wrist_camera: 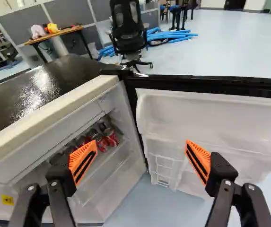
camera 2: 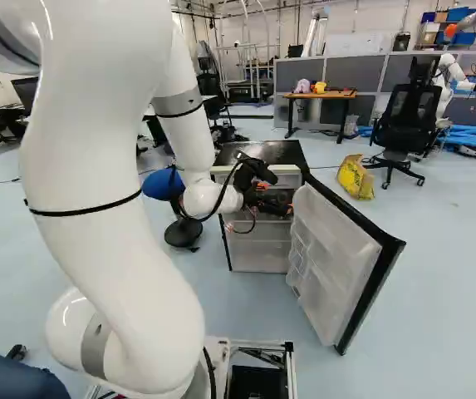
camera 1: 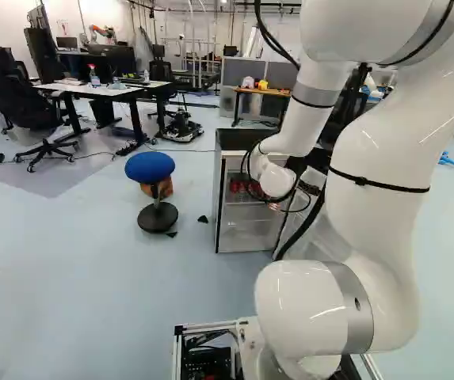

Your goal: Grab a drink from the fridge

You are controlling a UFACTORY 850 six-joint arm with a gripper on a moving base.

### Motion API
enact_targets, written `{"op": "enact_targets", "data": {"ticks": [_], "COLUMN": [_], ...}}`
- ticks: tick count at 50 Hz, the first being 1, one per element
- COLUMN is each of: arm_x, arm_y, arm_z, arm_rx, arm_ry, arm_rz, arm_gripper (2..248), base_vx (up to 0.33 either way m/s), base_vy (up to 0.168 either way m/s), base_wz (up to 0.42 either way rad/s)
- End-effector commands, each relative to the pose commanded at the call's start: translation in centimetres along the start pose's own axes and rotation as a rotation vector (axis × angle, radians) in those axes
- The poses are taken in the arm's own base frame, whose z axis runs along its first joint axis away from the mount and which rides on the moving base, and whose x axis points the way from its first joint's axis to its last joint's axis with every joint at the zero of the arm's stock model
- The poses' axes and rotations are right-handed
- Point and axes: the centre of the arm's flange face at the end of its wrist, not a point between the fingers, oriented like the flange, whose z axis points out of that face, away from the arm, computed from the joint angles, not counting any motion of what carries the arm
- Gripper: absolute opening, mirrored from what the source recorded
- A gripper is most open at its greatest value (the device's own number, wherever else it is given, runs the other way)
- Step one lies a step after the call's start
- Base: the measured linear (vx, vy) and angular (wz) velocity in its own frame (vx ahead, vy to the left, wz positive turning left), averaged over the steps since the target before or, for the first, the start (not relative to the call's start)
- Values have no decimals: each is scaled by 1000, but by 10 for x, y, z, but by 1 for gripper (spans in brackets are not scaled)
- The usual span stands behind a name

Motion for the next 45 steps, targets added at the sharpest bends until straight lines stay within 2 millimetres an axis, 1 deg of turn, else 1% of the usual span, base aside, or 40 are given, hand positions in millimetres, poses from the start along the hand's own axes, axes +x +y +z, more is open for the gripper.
{"op": "enact_targets", "data": {"ticks": [45], "arm_x": [-55], "arm_y": [-31], "arm_z": [23], "arm_rx": [346], "arm_ry": [-189], "arm_rz": [-327], "arm_gripper": [247], "base_vx": [0], "base_vy": [0], "base_wz": [0]}}
